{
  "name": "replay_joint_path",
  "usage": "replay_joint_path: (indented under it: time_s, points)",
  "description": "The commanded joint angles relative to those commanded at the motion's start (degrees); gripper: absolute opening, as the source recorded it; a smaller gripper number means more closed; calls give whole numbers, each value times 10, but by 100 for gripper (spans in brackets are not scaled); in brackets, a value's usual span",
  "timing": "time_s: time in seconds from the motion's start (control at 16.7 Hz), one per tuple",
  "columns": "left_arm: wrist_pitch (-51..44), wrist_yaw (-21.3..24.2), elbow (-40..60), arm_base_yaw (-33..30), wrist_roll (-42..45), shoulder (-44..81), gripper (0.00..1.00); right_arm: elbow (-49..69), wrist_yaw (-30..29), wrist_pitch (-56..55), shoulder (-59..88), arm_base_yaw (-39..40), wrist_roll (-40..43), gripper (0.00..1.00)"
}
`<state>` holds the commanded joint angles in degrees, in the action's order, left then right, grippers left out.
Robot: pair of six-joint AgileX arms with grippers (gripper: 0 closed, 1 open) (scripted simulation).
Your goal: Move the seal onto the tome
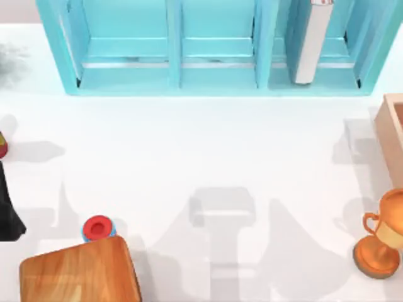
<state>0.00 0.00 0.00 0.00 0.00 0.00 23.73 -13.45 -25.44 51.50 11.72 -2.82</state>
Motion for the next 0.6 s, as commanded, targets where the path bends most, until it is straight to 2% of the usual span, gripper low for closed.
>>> replay_joint_path:
  time_s: [0.36,0.6]
  points:
    - [0,0,0,0,0,0,100,147,-82,-158,377,75,-23,100]
    - [0,0,0,0,0,0,100,219,-122,-235,557,113,-36,100]
